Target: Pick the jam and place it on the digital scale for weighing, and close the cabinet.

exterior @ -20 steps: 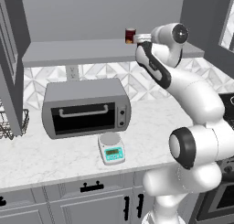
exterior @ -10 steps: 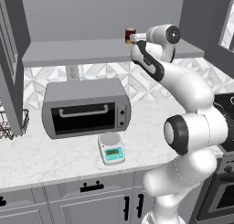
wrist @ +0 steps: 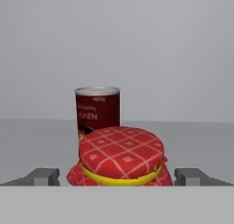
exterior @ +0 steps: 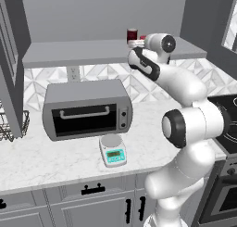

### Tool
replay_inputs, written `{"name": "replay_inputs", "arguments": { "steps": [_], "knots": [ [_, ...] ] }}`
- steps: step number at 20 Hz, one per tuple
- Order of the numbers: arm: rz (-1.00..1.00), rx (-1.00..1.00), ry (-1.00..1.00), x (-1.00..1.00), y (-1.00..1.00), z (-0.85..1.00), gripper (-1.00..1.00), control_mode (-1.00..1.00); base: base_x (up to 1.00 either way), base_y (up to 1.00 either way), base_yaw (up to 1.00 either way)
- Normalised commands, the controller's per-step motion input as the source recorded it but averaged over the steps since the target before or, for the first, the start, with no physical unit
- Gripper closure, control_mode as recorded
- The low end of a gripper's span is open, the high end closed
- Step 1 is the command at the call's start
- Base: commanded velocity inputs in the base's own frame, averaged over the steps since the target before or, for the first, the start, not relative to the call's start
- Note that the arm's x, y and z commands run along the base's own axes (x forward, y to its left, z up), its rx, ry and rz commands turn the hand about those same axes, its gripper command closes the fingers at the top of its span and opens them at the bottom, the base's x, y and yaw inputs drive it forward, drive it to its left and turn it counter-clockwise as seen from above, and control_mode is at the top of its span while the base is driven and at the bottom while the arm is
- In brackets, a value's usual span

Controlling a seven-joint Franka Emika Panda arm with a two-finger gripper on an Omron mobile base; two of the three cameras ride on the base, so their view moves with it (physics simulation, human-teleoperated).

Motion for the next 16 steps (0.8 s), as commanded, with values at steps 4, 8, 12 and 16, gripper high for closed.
{"name": "replay_inputs", "arguments": {
  "steps": [4, 8, 12, 16],
  "knots": [
    [0.0, 0.01, 0.0, 0.34, 0.0, -0.23, 1.0, -1.0, 0.0, 0.0, 0.0],
    [0.0, 0.04, -0.03, 0.04, -0.17, -0.1, 1.0, -1.0, 0.0, 0.0, 0.0],
    [0.0, 0.05, -0.2, -0.58, -0.24, -0.01, 1.0, -1.0, 0.0, 0.0, 0.0],
    [0.0, 0.01, -0.43, -1.0, -0.03, 0.0, 1.0, -1.0, 0.0, 0.0, 0.0]
  ]
}}
